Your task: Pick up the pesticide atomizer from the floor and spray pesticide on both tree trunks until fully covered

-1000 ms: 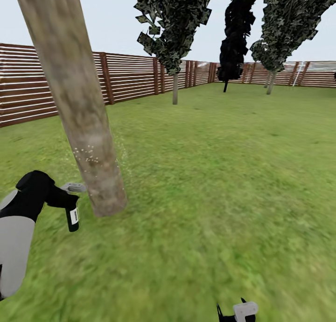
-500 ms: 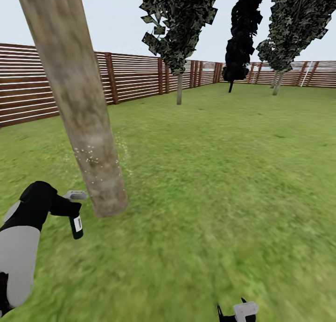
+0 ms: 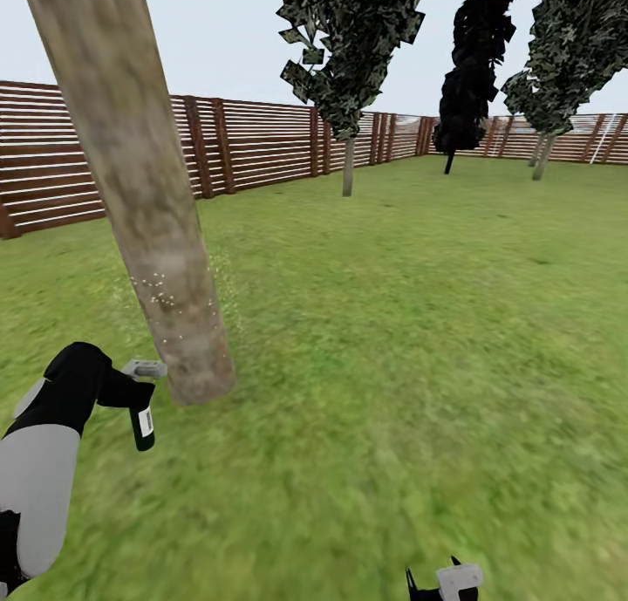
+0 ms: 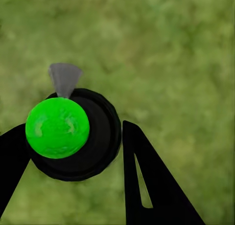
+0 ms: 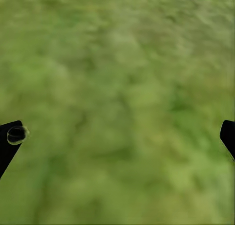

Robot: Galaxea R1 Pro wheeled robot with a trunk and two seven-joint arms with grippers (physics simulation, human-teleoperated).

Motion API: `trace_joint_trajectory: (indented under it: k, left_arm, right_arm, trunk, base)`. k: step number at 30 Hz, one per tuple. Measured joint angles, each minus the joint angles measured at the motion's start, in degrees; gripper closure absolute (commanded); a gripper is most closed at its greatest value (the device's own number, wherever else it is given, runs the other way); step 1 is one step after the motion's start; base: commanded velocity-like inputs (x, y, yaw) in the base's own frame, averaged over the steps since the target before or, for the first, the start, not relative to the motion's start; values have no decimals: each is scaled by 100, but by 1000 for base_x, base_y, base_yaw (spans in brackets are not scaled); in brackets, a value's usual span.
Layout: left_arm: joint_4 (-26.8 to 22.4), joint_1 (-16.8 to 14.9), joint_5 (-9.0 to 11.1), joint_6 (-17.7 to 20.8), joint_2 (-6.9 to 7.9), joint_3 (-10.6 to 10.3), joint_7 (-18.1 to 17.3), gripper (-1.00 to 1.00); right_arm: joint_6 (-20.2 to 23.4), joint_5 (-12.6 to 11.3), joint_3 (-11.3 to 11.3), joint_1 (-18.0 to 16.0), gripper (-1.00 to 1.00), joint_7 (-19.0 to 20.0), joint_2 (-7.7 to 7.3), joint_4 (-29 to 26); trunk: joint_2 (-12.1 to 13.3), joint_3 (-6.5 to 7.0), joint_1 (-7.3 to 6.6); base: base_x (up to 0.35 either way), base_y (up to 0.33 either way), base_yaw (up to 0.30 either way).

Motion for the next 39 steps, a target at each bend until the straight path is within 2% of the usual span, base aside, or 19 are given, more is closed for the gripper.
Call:
trace_joint_trajectory:
  k: [7,14,18,39]
  left_arm:
    - [16,1,-8,0,0,2,0,100]
    - [8,299,-11,-5,-50,0,8,100]
    - [8,325,-1,-5,-59,0,9,100]
    - [7,327,10,-4,-53,9,9,100]
  right_arm:
    - [0,-1,0,0,-100,3,-1,0]
    - [0,-3,-1,0,-100,3,2,0]
    - [0,-3,0,0,-100,-3,-1,-6]
    - [0,-3,0,0,-100,4,0,0]
  trunk:
    - [0,0,0]
    - [0,0,0]
    - [0,0,0]
    - [0,0,0]
  base:
    - [317,-4,7]
    - [16,0,204]
    - [11,-1,19]
    - [135,-234,22]
